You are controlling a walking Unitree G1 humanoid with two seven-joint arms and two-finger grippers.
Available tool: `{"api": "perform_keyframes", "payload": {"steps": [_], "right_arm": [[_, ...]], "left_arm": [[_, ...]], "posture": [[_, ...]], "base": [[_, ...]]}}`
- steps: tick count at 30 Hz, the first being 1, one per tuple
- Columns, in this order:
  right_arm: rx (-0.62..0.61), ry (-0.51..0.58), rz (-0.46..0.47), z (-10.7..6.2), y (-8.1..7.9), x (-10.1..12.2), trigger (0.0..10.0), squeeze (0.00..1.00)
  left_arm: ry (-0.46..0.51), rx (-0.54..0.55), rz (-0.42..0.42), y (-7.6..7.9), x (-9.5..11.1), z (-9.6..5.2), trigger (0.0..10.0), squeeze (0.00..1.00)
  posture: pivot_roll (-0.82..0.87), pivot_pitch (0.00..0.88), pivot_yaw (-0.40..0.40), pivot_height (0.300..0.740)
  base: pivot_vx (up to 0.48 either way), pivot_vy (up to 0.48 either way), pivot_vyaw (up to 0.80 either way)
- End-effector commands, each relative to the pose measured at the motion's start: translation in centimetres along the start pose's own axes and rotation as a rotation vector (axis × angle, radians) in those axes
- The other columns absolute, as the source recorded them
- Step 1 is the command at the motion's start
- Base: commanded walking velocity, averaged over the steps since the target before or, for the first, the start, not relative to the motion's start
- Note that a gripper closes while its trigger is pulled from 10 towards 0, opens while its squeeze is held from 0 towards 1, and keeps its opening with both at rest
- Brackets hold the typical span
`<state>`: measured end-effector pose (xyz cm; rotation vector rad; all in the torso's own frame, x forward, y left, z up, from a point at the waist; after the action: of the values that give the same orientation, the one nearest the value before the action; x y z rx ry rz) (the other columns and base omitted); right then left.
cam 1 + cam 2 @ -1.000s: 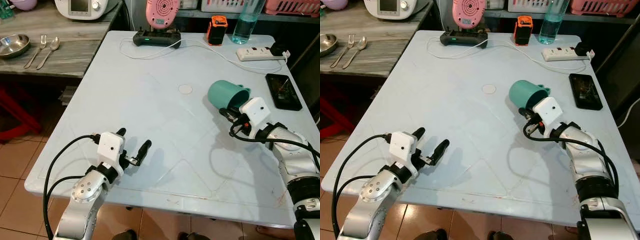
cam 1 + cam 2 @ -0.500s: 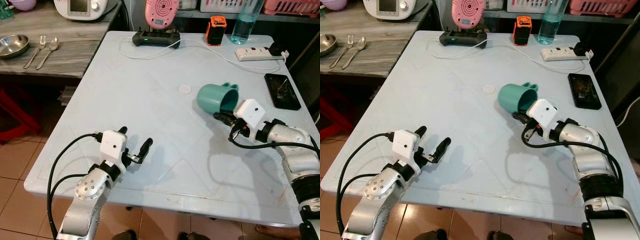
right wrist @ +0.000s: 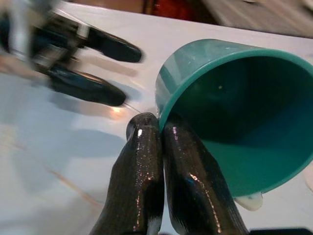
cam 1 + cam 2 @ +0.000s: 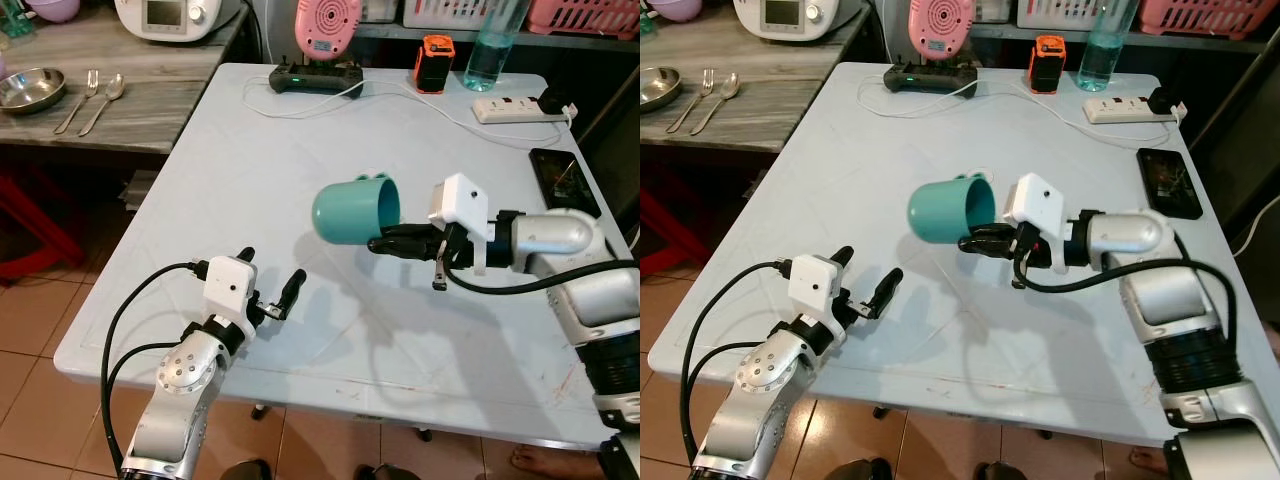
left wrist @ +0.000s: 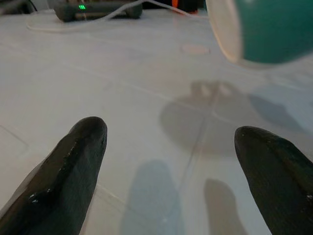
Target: Setting the table
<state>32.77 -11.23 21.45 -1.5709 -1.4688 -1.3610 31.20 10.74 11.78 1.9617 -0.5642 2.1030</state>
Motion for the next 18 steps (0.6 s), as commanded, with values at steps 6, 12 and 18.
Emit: {"api": "perform_keyframes", "payload": {"steps": [6,12,18], "right_arm": [[0.190,-0.074,0.011,-0.1,-3.0,0.3,0.0,0.00],[0.164,-0.181,0.052,-0.8,-3.2,-1.4,0.0,0.00],[0.199,-0.329,0.036,-2.6,-3.5,-3.0,0.0,0.00]], "left_arm": [[0.000,0.041,0.041,-0.5,-0.3,0.1,10.0,0.00],[0.009,0.040,0.081,-0.5,-0.2,0.1,10.0,0.00],[0.016,0.040,0.118,-0.6,-0.2,0.2,10.0,0.00]], "posture": [[-0.07,0.107,-0.010,0.740],[-0.07,0.107,-0.010,0.740],[-0.08,0.111,-0.002,0.740]], "base": [[0.000,0.000,0.00],[0.000,0.000,0.00],[0.000,0.000,0.00]]}}
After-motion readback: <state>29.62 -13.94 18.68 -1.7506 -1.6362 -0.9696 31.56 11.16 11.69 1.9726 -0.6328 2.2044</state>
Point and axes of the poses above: a point about 5 cm out from each wrist's last joint towards the gripper, its own z axis pointing out of the wrist towards the gripper, its own x axis along the axis of the wrist's last joint, y = z × x, the point moved 4 cm from there along z, pointing out of the wrist towards the gripper, and after that the axes turned 5 degrees about z, right-handed, at the moved point
